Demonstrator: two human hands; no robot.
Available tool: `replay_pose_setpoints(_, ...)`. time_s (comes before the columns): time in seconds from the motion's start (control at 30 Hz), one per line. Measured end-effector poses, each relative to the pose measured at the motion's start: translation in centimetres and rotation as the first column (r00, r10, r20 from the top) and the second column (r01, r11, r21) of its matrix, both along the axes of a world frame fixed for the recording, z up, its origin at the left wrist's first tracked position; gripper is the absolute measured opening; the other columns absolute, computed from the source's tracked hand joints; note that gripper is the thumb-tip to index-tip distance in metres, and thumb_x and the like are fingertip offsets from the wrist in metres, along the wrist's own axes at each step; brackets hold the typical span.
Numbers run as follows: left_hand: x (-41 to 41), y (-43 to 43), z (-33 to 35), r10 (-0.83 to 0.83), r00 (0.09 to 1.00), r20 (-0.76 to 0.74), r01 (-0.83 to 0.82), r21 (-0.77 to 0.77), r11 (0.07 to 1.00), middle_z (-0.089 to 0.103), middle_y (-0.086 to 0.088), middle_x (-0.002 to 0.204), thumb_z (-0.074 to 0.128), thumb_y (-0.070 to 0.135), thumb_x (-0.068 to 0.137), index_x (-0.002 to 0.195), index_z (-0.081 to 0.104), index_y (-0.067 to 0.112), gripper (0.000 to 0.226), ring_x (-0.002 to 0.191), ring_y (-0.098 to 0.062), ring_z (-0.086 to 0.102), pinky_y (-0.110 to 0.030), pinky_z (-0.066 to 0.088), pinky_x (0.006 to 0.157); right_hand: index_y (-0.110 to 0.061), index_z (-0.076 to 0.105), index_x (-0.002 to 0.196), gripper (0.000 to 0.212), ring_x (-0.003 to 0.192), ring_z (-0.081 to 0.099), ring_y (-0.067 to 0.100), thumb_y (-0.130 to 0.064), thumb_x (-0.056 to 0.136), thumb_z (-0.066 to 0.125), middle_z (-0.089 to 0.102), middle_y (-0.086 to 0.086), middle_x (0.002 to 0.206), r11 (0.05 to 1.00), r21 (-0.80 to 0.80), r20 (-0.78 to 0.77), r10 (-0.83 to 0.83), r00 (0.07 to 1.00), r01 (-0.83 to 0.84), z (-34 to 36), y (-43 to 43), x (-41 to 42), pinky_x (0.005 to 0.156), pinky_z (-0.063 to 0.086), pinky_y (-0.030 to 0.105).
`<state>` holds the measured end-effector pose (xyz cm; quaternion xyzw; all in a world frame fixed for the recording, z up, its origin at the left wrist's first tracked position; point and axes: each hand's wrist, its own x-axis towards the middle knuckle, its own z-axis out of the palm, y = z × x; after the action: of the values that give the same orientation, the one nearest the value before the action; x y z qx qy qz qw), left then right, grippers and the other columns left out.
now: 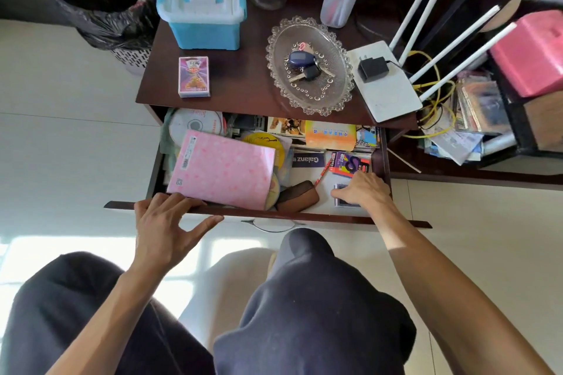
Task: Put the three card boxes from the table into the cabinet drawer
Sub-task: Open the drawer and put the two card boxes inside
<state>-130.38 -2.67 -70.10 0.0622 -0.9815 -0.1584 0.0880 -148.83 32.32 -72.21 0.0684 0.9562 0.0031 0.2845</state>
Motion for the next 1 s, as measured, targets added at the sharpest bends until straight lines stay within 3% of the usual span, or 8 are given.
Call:
replay_pose_setpoints(0.17,-0.1,0.1,0.0,0.008,1.000,0.015,-0.008,-0.010,1.000,0.074,0.010,0.094,0.051,0.077,0.076,0.092,0.076,0.028,0.057,0.083,-0.017,0.054,-0.031,0.025,0.079,-0.013,0.054,0.085,0.046,0.076,0.051,0.026,-0.054,0.079,0.075,0.057,0.005,0.084,0.998,-0.039,-0.153,-0.062,0.986,0.057,-0.4,0.0,0.1,0.067,0.039,0.031)
replay_pose_setpoints(0.33,0.0,-0.1,-0.2,0.007,1.000,0.022,-0.007,-0.010,1.000,0.074,0.011,0.095,0.051,0.078,0.076,0.092,0.075,0.028,0.057,0.084,-0.015,0.053,-0.030,0.024,0.080,-0.010,0.064,0.097,0.035,0.084,0.063,0.031,-0.042,0.087,0.072,0.065,0.011,0.095,0.997,-0.064,-0.239,0.018,0.971,-0.035,-0.5,0.2,0.2,0.066,0.042,0.032)
replay_pose_setpoints(0.4,0.0,-0.1,-0.3,0.007,1.000,0.027,-0.007,-0.010,1.000,0.074,0.011,0.095,0.051,0.078,0.076,0.092,0.075,0.028,0.057,0.084,-0.016,0.053,-0.031,0.025,0.080,-0.010,0.063,0.101,0.033,0.083,0.060,0.029,-0.036,0.086,0.075,0.063,0.013,0.105,0.993,-0.078,-0.212,0.073,0.974,-0.092,-0.2,0.5,-0.1,0.066,0.043,0.032)
replay_pose_setpoints(0.5,0.0,0.0,-0.3,0.006,1.000,0.019,-0.006,-0.009,1.000,0.074,0.010,0.095,0.052,0.077,0.076,0.091,0.075,0.028,0.056,0.084,-0.016,0.053,-0.031,0.025,0.080,-0.010,0.061,0.110,0.046,0.093,0.060,0.031,-0.026,0.075,0.088,0.054,0.013,0.116,0.982,-0.067,-0.117,0.169,0.979,-0.178,0.5,1.4,-0.4,0.076,0.051,0.037)
replay_pose_setpoints(0.63,0.0,0.0,-0.3,0.005,1.000,0.006,-0.005,-0.013,1.000,0.074,0.009,0.093,0.052,0.076,0.076,0.090,0.075,0.026,0.056,0.083,-0.017,0.052,-0.031,0.025,0.079,-0.012,0.061,0.117,0.045,0.100,0.065,0.030,-0.013,0.079,0.085,0.060,0.011,0.118,0.957,0.050,-0.087,0.290,0.953,-0.287,0.3,2.6,-0.3,0.079,0.051,0.038)
replay_pose_setpoints(0.87,0.1,-0.1,-0.6,0.006,1.000,-0.009,-0.006,-0.008,1.000,0.074,0.009,0.092,0.051,0.077,0.077,0.089,0.075,0.026,0.058,0.082,-0.017,0.052,-0.034,0.028,0.078,-0.016,0.060,0.112,0.025,0.097,0.067,0.029,-0.013,0.091,0.073,0.069,0.011,0.111,0.941,0.100,-0.056,0.331,0.942,-0.324,0.1,2.5,0.0,0.080,0.052,0.039)
replay_pose_setpoints(1.0,0.2,-0.1,-0.5,0.005,1.000,-0.015,-0.005,0.013,1.000,0.073,0.009,0.092,0.051,0.077,0.078,0.090,0.074,0.028,0.056,0.083,-0.017,0.052,-0.032,0.026,0.078,-0.019,0.066,0.109,0.023,0.098,0.067,0.028,-0.023,0.089,0.076,0.070,0.006,0.108,0.947,0.011,-0.070,0.320,0.945,-0.320,1.4,1.6,0.1,0.079,0.051,0.039)
